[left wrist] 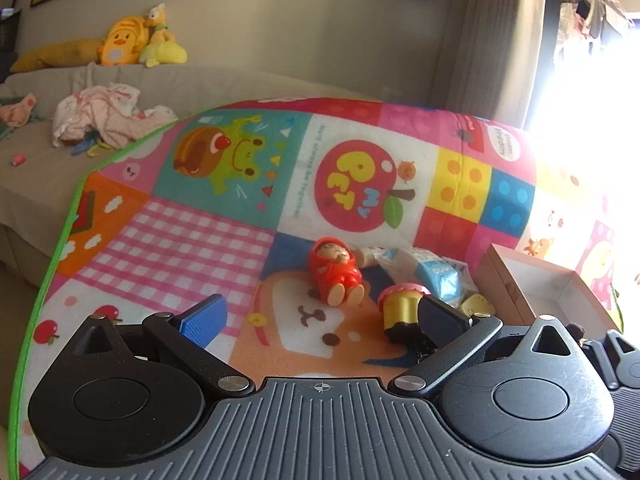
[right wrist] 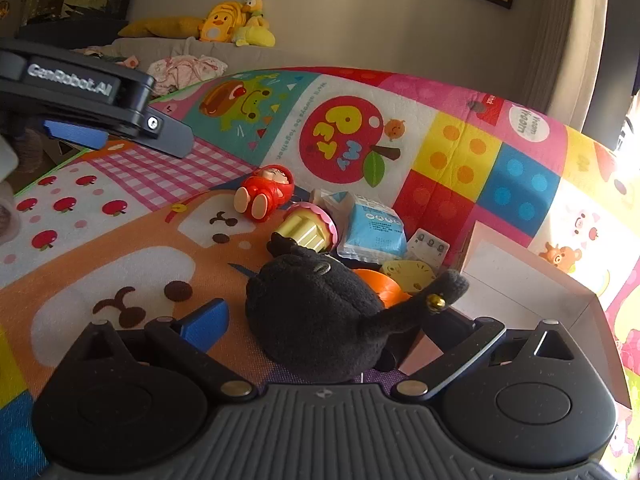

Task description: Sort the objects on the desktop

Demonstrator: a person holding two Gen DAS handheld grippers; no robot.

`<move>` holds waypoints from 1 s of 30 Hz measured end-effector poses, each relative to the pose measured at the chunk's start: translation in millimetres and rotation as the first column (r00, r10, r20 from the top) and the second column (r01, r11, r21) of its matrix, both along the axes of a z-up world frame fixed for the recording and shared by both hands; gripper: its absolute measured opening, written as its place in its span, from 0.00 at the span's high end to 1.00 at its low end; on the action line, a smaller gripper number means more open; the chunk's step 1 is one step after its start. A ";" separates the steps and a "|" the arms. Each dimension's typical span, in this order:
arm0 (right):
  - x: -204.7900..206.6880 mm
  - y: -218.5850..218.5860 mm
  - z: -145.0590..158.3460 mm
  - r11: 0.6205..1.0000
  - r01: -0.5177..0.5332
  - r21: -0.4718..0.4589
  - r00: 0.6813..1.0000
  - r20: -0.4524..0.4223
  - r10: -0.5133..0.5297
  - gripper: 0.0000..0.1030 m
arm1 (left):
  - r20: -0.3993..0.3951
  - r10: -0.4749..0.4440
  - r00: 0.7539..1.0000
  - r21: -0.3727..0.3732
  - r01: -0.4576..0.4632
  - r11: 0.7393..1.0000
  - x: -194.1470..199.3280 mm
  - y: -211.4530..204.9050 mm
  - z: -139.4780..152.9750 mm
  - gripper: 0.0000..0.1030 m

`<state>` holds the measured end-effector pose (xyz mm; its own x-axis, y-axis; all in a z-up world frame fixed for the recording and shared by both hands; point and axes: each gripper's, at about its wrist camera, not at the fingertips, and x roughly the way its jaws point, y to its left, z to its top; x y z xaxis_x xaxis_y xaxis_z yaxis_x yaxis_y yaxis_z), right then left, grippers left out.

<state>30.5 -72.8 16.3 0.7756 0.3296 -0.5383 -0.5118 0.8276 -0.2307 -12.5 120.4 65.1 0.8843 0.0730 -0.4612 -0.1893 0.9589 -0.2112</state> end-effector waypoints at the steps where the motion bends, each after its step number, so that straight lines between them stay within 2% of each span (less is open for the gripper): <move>1: 5.8 2.8 -1.7 1.000 0.008 0.007 1.000 -0.029 -0.007 0.18 | 0.001 0.002 1.000 -0.004 -0.002 1.000 -1.5 2.9 0.1 0.00; 2: 10.0 4.2 -2.8 1.000 0.021 0.022 0.999 -0.051 -0.020 0.23 | 0.002 0.004 1.000 -0.006 -0.004 1.000 -3.4 5.8 0.0 0.00; 4: 12.0 7.0 1.8 0.997 0.010 0.074 0.997 -0.071 -0.005 0.26 | 0.002 0.012 1.000 -0.007 -0.012 1.000 -5.6 11.6 -1.0 0.00; 7: 4.7 12.5 15.8 0.971 -0.075 0.227 0.987 -0.121 0.105 0.27 | 0.003 0.035 0.999 -0.009 -0.035 0.999 -4.1 19.6 -2.8 0.00; 9: -5.8 20.7 22.1 0.951 -0.144 0.275 0.981 -0.088 0.174 0.27 | 0.009 0.050 0.999 -0.024 -0.050 0.998 -3.0 25.5 -1.7 0.00; 11: -15.1 33.8 20.9 0.948 -0.202 0.247 0.974 -0.054 0.221 0.26 | 0.020 0.065 0.998 -0.033 -0.064 0.997 -3.4 30.4 0.8 0.00; 15: -20.7 47.2 6.8 0.954 -0.254 0.156 0.960 -0.080 0.269 0.22 | 0.021 0.087 0.996 -0.037 -0.086 0.996 -5.7 36.8 2.1 0.00; 19: -32.9 9.5 18.0 0.944 -0.284 0.169 0.957 -0.018 0.291 0.15 | 0.002 0.086 0.996 -0.053 -0.086 0.995 -12.0 43.1 -3.7 0.00; 22: -37.1 -28.5 28.6 0.957 -0.236 0.167 0.972 0.032 0.234 0.14 | -0.007 0.074 0.997 -0.072 -0.074 0.995 -21.3 46.3 -9.1 0.00; 24: -34.9 -39.6 28.3 0.982 -0.165 0.095 0.984 0.089 0.156 0.15 | -0.014 0.057 0.998 -0.079 -0.058 0.995 -26.3 44.6 -12.5 0.00; 25: -28.8 -38.8 25.2 0.992 -0.126 0.030 0.985 0.119 0.121 0.22 | -0.020 0.042 0.999 -0.083 -0.043 0.996 -28.4 41.9 -14.2 0.00; 26: -22.1 -35.5 21.0 0.995 -0.095 -0.033 0.984 0.145 0.099 0.36 | -0.024 0.025 0.999 -0.085 -0.027 0.996 -29.5 38.7 -15.6 0.00; 27: -17.6 -30.7 16.5 0.994 -0.074 -0.081 0.982 0.169 0.087 0.42 | -0.030 -0.001 1.000 -0.087 -0.002 0.996 -30.4 33.0 -16.9 0.00; 28: -12.6 -25.4 11.0 0.991 -0.063 -0.119 0.978 0.188 0.084 0.46 | -0.034 -0.027 0.999 -0.085 0.024 0.996 -30.7 27.2 -17.8 0.00; 30: -5.1 -13.7 -0.6 0.984 -0.043 -0.174 0.972 0.222 0.082 0.46 | -0.040 -0.066 0.997 -0.072 0.063 0.995 -33.0 14.5 -18.3 0.00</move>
